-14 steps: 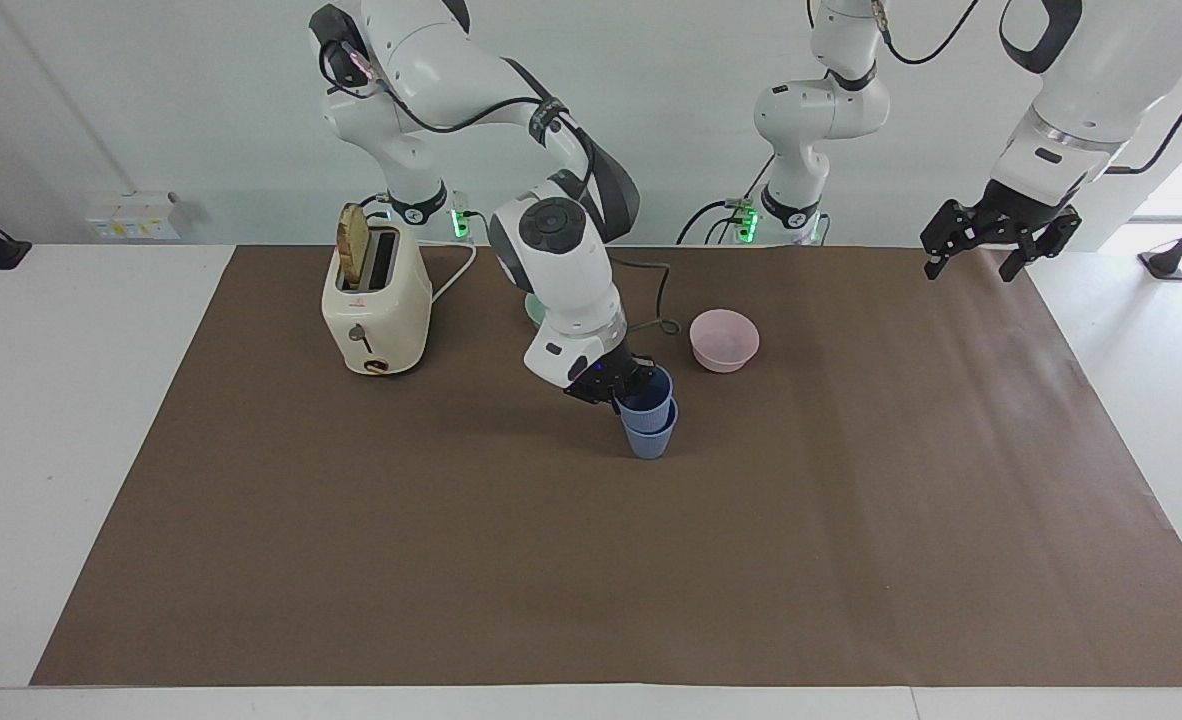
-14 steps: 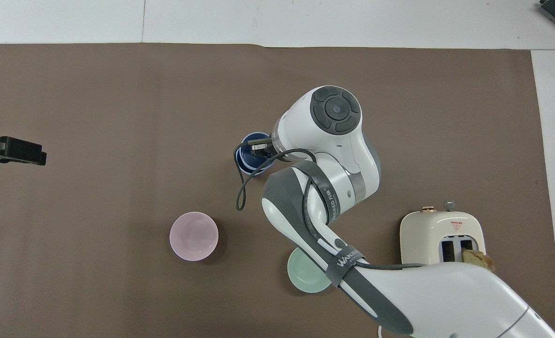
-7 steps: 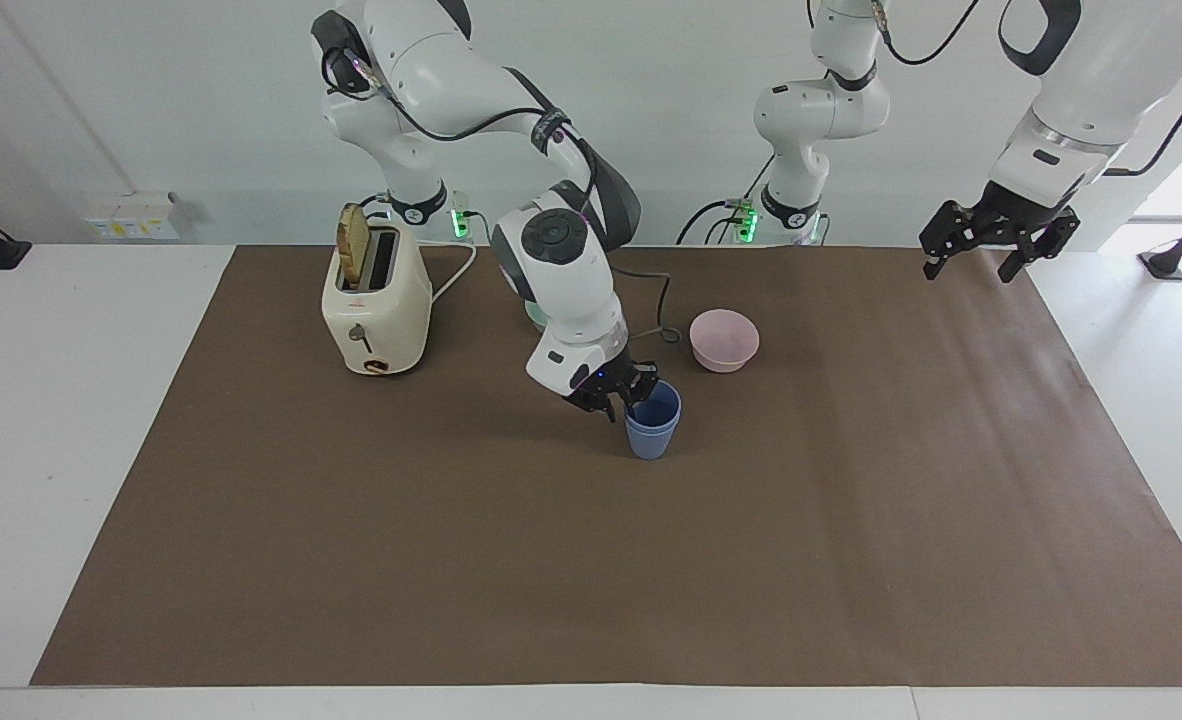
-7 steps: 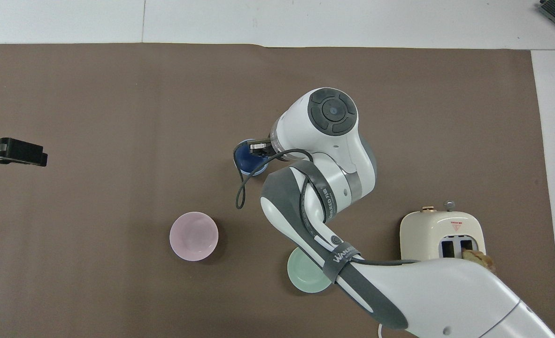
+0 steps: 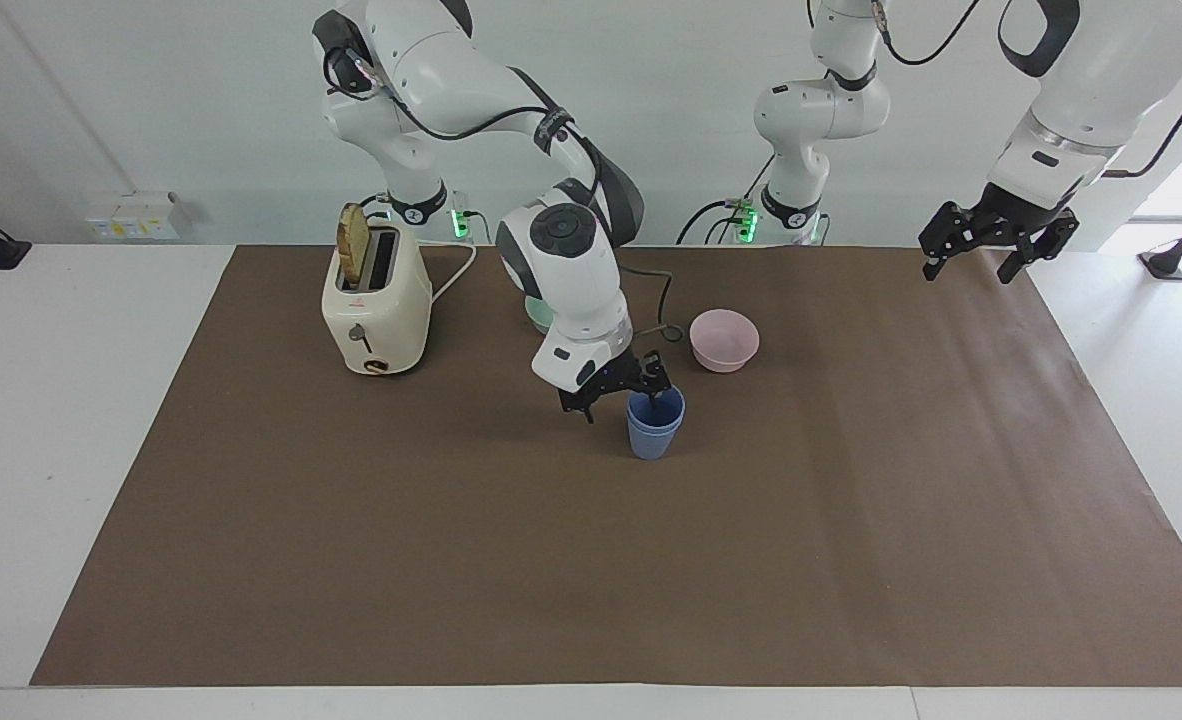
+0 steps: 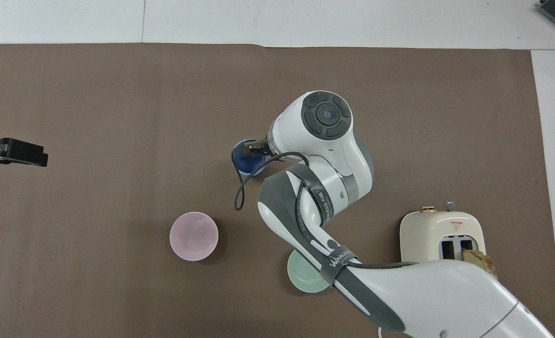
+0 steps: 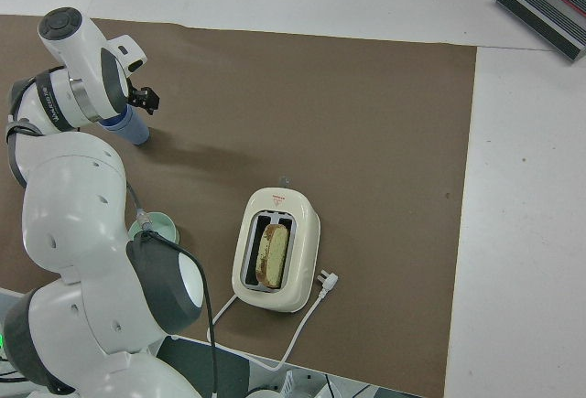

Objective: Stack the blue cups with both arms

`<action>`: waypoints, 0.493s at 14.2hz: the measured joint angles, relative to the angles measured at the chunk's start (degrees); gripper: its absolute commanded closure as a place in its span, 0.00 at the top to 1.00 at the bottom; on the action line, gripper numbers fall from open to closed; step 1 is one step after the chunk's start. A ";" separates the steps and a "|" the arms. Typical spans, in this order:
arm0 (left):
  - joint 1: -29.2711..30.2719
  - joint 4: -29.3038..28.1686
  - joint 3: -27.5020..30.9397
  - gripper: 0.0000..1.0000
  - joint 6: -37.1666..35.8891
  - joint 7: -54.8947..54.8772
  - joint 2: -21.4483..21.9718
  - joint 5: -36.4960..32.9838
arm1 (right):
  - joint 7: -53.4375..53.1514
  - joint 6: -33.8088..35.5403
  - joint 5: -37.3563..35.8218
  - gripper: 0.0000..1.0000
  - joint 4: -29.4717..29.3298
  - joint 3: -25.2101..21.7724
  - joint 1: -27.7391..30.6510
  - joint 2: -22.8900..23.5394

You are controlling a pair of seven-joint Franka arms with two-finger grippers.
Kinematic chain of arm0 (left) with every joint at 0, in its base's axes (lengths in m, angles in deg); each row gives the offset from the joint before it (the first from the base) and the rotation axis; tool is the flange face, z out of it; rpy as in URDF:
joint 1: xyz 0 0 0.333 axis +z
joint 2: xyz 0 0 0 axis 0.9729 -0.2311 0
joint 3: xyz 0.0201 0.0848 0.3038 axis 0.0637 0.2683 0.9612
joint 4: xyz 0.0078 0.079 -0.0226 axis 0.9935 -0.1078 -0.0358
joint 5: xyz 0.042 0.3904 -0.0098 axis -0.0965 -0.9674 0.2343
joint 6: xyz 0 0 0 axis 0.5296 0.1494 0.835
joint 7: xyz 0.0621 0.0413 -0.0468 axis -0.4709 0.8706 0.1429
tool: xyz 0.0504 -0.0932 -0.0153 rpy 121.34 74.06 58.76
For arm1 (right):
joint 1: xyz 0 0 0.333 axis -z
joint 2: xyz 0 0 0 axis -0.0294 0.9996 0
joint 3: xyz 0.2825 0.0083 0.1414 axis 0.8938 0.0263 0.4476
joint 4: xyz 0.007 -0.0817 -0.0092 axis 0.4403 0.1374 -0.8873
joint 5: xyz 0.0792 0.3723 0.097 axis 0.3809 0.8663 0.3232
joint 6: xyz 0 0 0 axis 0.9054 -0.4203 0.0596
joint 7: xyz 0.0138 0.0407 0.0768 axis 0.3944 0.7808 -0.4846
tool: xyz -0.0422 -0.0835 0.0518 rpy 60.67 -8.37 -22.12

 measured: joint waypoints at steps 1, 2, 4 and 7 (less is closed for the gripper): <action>0.00 0.00 0.00 1.00 0.00 0.00 0.00 0.00 | 0.00 0.02 -0.03 1.00 -0.18 -0.01 0.02 -0.04; 0.00 -0.01 0.00 1.00 0.01 -0.01 0.00 0.00 | 0.00 0.47 -0.04 1.00 -0.62 -0.03 0.09 -0.14; 0.00 -0.09 0.00 1.00 0.04 -0.01 0.00 0.00 | 0.00 4.46 -0.06 1.00 -2.29 -0.23 0.60 -1.26; 0.00 -0.19 0.00 1.00 0.17 -0.01 0.00 0.00 | 1.61 12.81 -0.06 1.00 -3.81 -0.41 4.00 -6.09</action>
